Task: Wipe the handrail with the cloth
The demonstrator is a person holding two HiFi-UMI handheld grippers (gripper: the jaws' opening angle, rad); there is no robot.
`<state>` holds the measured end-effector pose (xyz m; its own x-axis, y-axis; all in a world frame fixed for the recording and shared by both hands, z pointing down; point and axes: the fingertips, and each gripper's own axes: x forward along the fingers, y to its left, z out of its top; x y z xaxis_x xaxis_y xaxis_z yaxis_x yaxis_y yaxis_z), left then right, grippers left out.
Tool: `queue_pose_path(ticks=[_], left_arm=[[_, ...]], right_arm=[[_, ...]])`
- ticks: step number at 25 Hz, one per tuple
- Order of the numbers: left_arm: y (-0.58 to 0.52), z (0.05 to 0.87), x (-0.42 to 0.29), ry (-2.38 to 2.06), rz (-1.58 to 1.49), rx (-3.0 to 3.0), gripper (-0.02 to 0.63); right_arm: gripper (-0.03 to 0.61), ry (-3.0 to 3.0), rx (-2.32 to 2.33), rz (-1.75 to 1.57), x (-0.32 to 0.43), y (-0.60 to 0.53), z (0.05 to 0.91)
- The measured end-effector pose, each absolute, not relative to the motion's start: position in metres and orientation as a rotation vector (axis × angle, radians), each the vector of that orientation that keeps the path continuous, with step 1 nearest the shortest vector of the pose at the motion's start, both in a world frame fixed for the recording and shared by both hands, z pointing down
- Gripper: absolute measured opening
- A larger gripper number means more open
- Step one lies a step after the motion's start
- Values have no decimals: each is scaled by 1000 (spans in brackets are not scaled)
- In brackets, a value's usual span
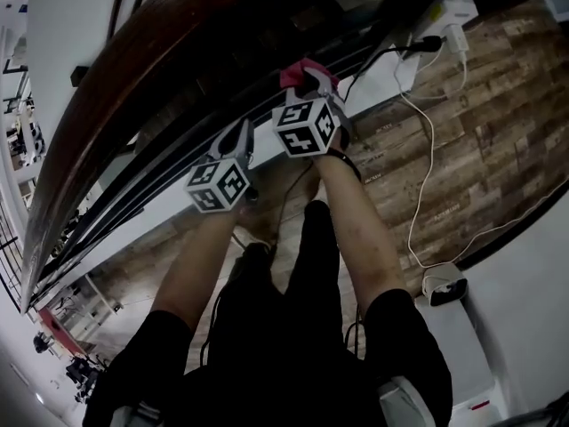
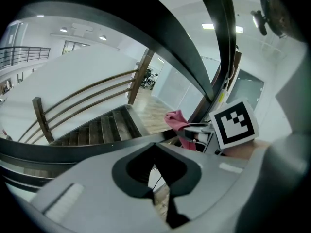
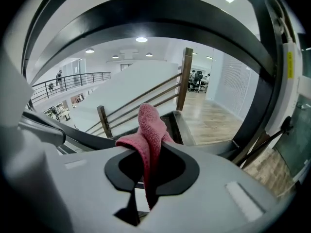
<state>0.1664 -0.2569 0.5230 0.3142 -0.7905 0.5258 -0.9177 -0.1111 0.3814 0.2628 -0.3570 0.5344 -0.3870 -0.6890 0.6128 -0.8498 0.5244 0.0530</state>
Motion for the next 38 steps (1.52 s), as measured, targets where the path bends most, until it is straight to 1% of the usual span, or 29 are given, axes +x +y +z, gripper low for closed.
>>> queue_pose_path(ticks=[11,24,38], left_arm=[[-231,525,130,-1525,249,1931,-1],[-197,514,69,-1598,242,1906,0],[-169,515,30,-1638,195,1875,-2]], right_arm=[[43,-2189,1227,394,233,-338,539],[43,-2174,1183,387,195,-316,541],[43,-2177,1122,336,144,-286,541]])
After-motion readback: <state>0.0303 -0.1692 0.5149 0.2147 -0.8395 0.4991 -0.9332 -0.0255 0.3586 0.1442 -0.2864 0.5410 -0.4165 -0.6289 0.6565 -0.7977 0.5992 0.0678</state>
